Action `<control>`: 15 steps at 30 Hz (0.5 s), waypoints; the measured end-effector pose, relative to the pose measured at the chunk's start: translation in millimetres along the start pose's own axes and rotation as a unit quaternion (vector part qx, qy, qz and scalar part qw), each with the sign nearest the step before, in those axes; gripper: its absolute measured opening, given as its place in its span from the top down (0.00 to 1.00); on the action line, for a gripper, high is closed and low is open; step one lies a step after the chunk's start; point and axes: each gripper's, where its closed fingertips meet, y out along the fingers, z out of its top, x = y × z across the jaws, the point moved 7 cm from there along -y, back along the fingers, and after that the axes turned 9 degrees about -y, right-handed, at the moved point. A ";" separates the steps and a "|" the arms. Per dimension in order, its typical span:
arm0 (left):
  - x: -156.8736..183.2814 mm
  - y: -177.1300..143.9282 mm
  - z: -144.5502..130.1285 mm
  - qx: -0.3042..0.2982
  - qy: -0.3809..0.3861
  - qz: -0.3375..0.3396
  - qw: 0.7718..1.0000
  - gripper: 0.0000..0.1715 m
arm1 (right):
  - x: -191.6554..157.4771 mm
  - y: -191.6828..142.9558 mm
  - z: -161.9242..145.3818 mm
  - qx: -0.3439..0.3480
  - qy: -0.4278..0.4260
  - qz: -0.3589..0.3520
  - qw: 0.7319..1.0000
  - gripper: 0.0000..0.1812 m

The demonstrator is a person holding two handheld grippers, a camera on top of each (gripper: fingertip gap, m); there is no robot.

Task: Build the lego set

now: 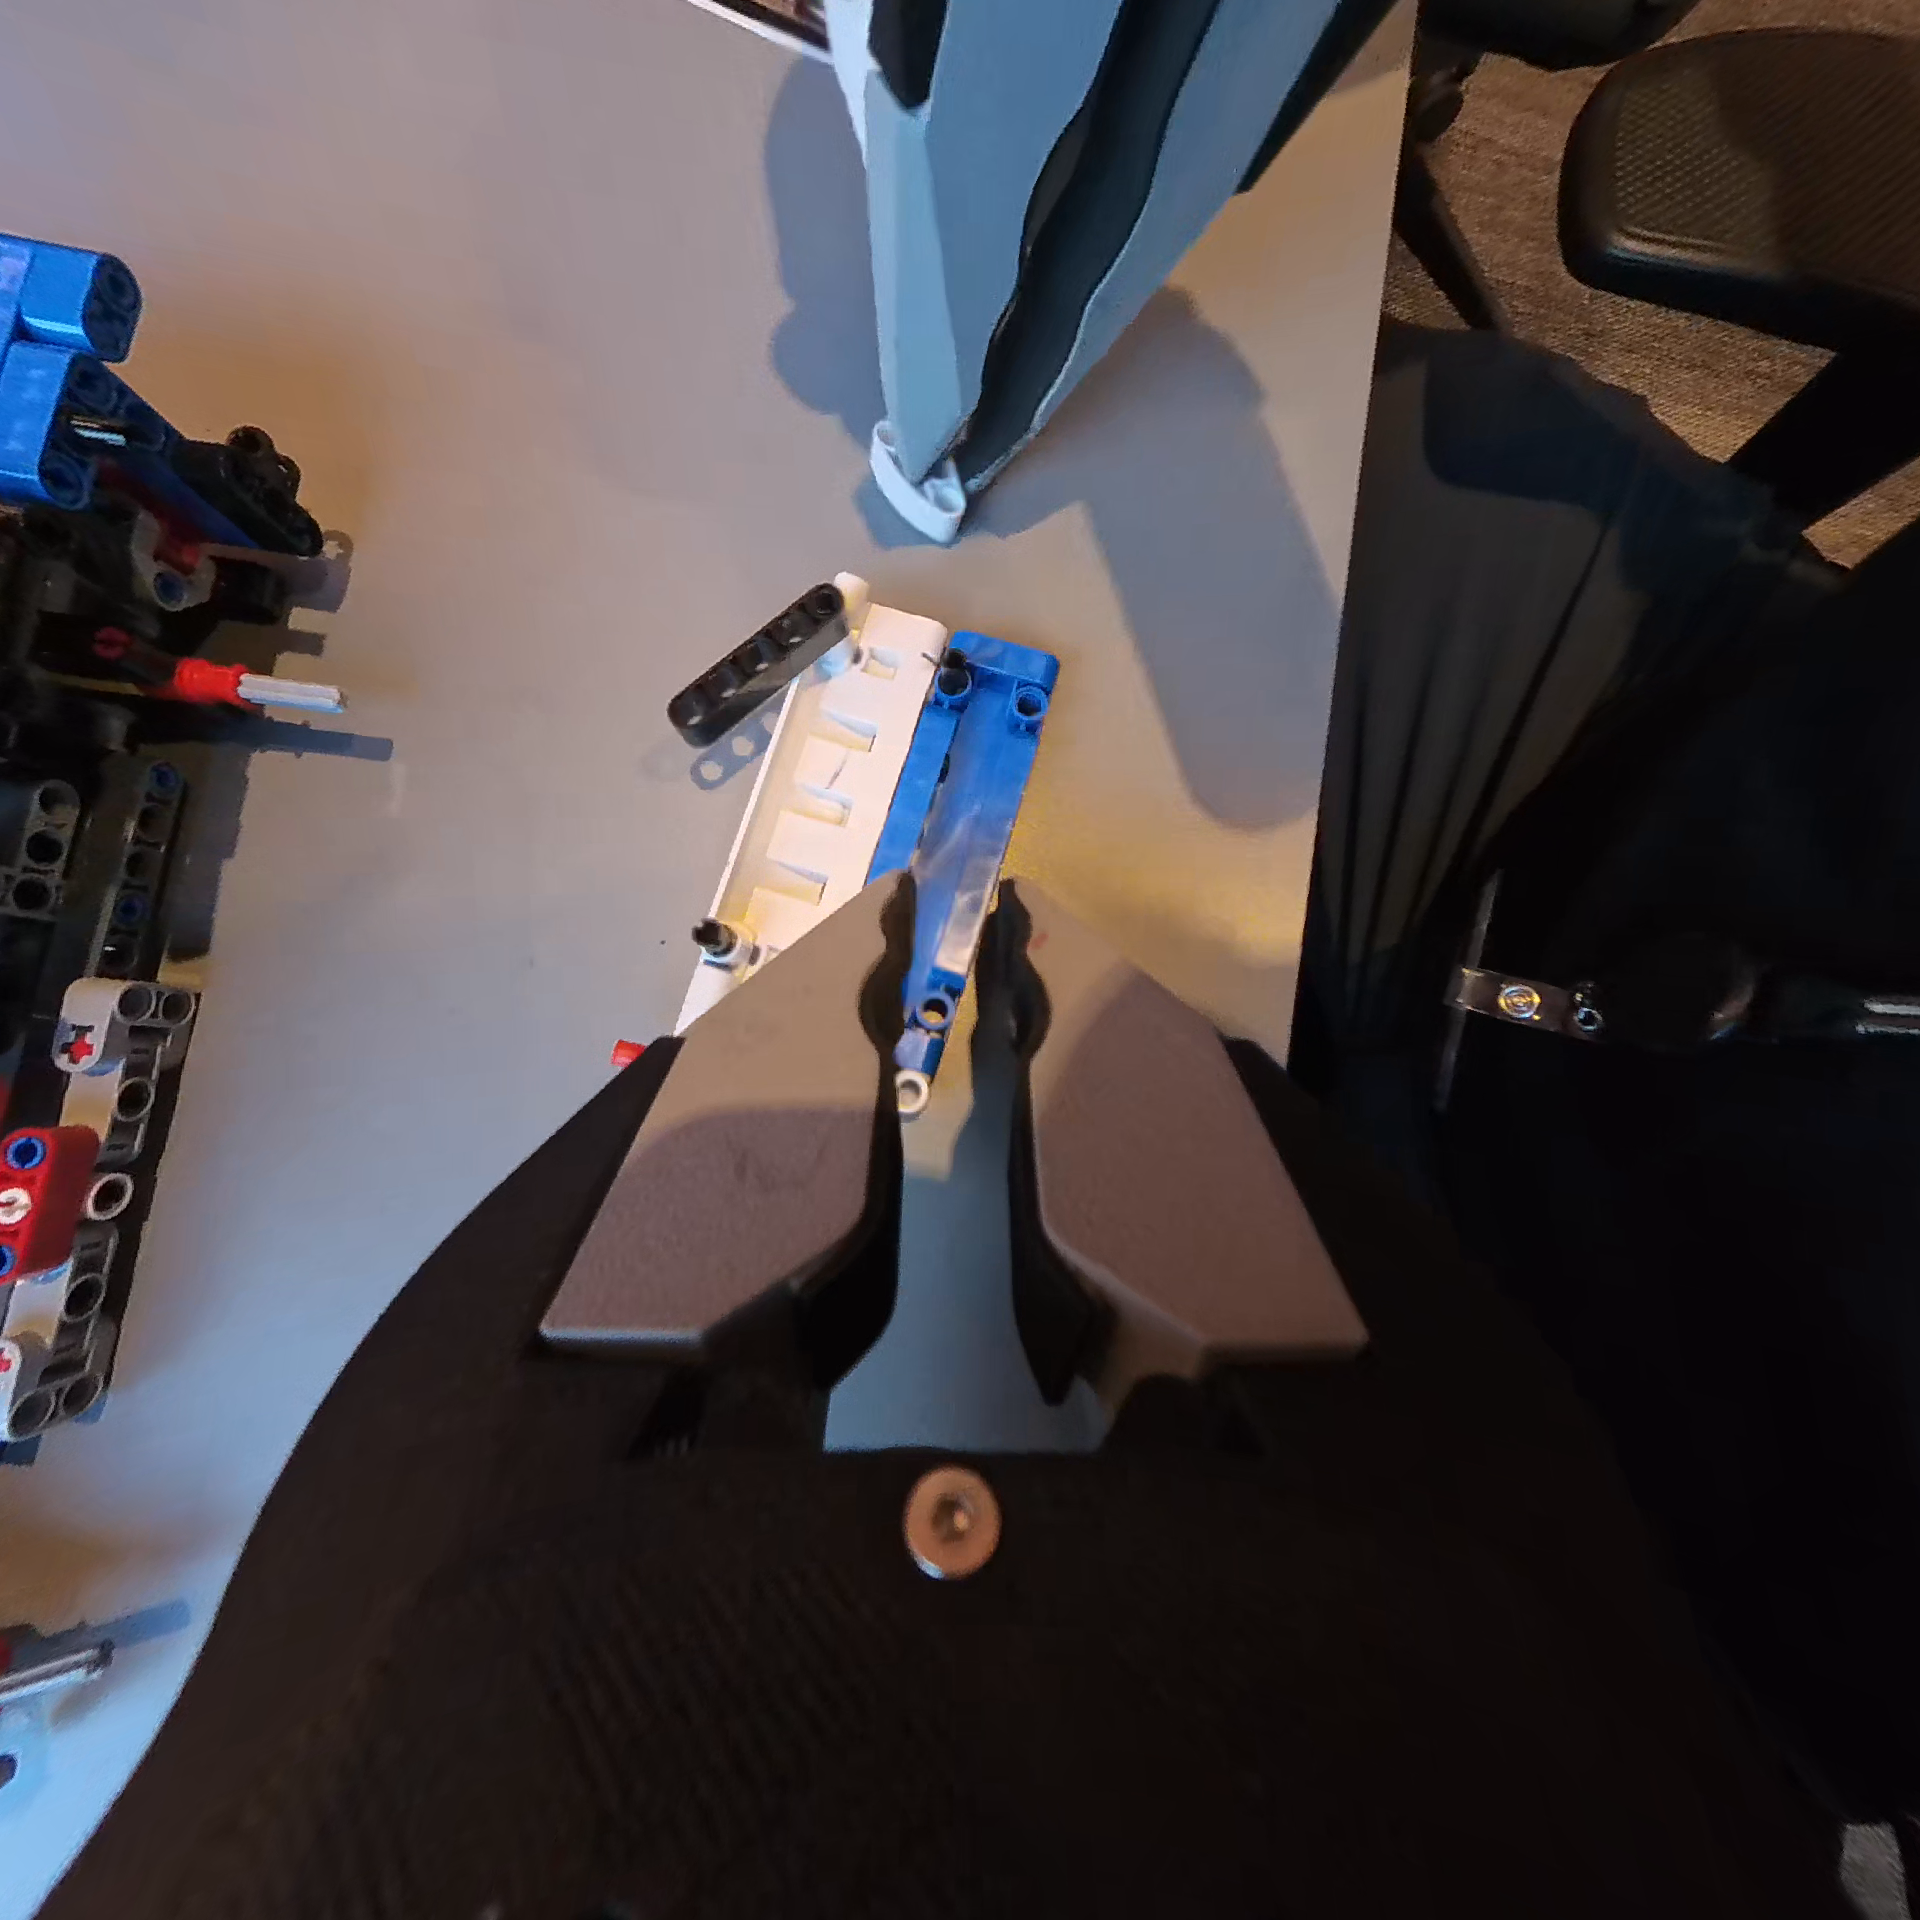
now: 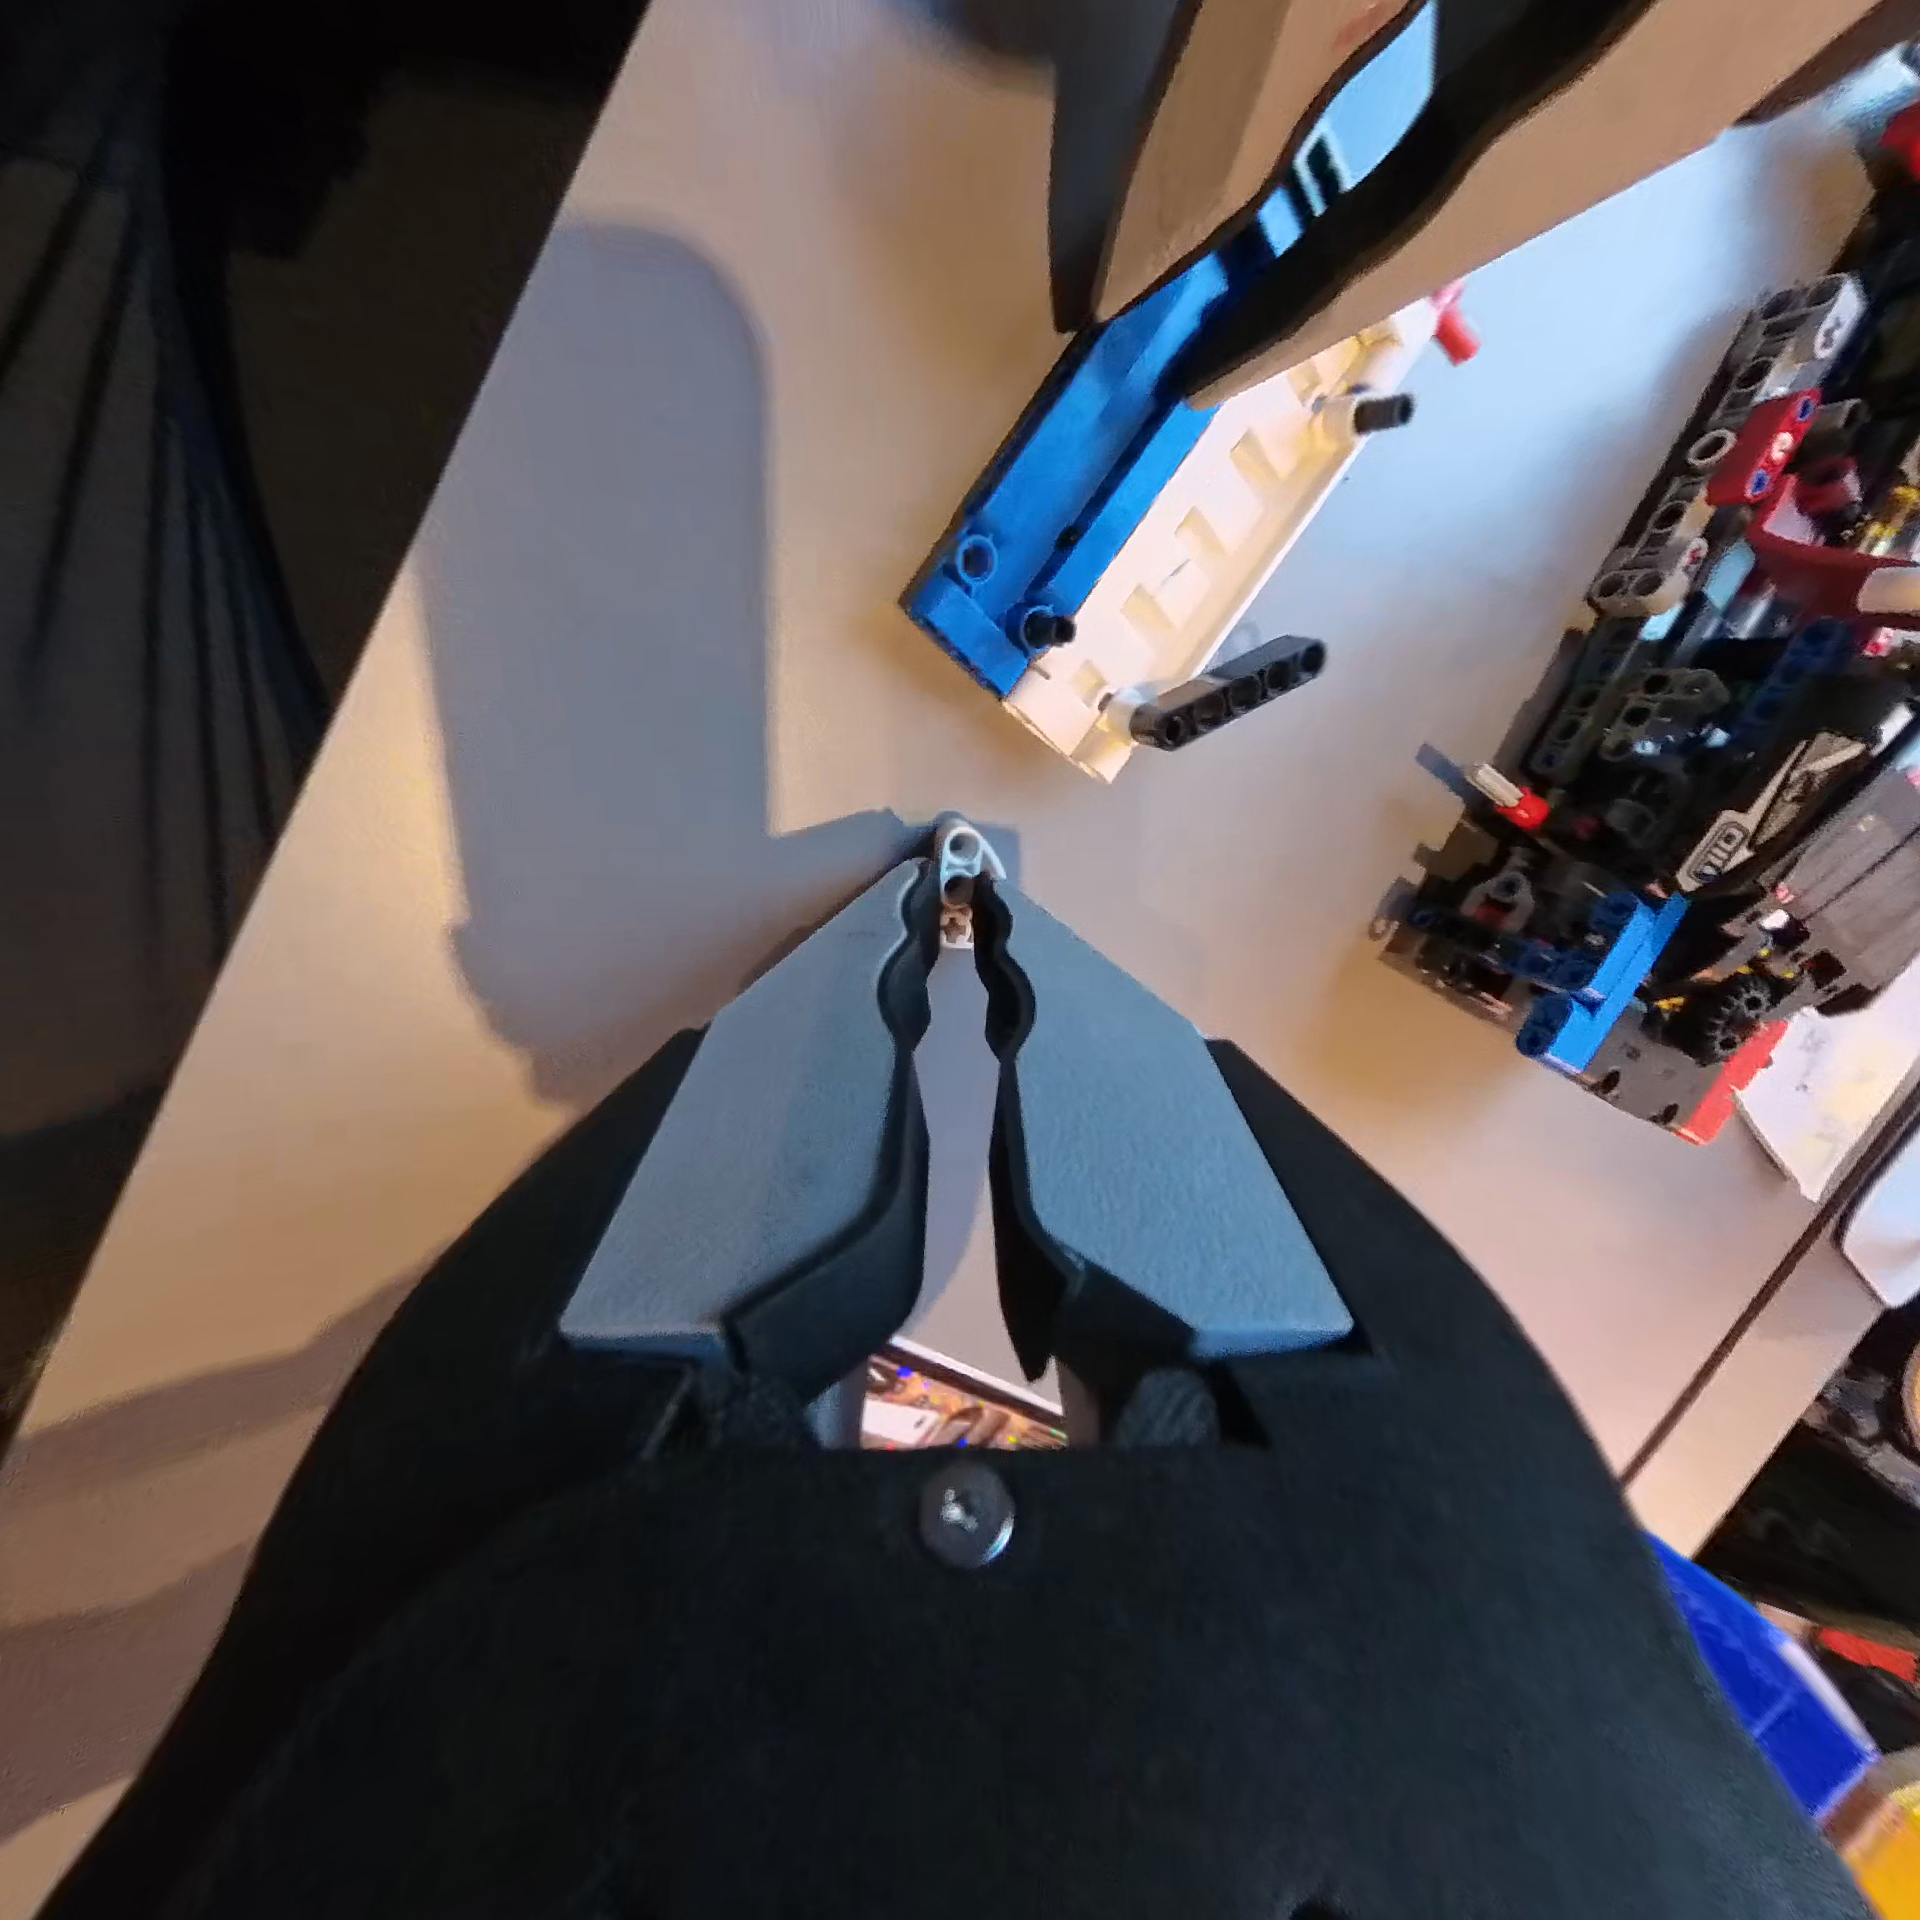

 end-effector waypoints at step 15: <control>4.0 10.5 5.3 0.015 0.066 -0.013 0.998 0.91 | 17.2 -12.9 22.5 0.059 -0.068 -0.023 0.996 0.98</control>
